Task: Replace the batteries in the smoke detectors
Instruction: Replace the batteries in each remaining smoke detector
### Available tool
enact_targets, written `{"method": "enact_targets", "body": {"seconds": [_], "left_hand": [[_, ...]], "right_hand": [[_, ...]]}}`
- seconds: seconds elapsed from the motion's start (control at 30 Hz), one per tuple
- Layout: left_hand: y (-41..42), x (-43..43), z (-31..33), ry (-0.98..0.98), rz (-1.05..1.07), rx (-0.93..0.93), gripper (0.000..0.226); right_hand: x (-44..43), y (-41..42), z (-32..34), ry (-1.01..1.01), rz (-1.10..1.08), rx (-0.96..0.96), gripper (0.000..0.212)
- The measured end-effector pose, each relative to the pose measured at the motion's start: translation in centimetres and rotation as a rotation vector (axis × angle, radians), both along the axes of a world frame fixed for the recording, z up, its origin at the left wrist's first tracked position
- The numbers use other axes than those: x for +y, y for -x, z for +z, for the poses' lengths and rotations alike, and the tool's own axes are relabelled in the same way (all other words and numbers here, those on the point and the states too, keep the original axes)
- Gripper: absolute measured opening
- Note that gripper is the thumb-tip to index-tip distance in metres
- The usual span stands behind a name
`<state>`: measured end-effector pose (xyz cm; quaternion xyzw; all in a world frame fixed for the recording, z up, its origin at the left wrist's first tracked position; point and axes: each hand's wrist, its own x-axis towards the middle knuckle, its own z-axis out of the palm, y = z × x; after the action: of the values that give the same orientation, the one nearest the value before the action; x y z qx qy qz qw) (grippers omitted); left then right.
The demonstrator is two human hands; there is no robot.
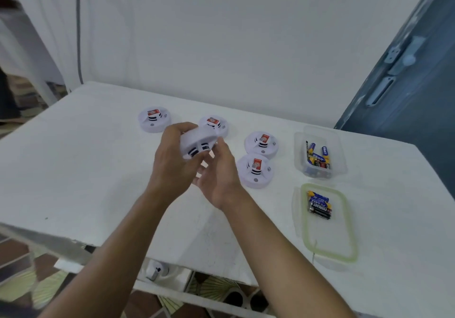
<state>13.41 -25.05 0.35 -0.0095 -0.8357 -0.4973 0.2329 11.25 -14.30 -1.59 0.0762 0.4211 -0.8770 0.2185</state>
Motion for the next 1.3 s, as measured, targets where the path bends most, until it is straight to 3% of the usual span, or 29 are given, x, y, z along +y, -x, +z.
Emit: {"method": "enact_targets", "body": {"seconds": [0.17,0.3,0.4,0.5,0.6,0.73,1.0,1.17,1.3], "left_hand": [[-0.3,0.9,-0.5,0.143,-0.211,0.167,0.052],[-0.3,2.0,-0.6,0.212,-0.369,0.138,0.040],[-0.1,2.8,-0.3,0.235,-0.435,0.104,0.031],[0.3,4.1,-0.3,0.205,-0.325,0.119,0.030],[0.6,5.5,-0.1,0.156,-0.199,0.054,0.047],[0.8,7.4,0.0,0.176,-0.186,-0.017,0.063],[0.5,11.1,1.2,0.114,-0.052,-0.131,0.058],[0.3,13.0,1.2,0.051,-0.037,-0.204,0.048],[-0.2,14.1,1.0,0.026,-0.064,-0.194,0.051]], "right_hand": [[3.3,0.4,2.3,0.122,0.019,-0.012,0.050],[5.4,0.4,2.9,0.179,0.042,0.024,0.062],[6.9,0.7,2.1,0.228,-0.037,0.020,0.047],[7.9,1.0,1.2,0.207,-0.075,0.036,0.044],[8.9,1.0,1.1,0.179,-0.075,0.078,0.037],[10.2,1.0,1.2,0.063,-0.108,0.094,0.028],[12.2,0.9,1.1,-0.221,-0.198,0.155,0.036],[13.8,0.5,0.9,-0.207,-0.232,0.202,0.025],[15.0,-0.2,0.6,-0.176,-0.242,0.201,0.029]]}}
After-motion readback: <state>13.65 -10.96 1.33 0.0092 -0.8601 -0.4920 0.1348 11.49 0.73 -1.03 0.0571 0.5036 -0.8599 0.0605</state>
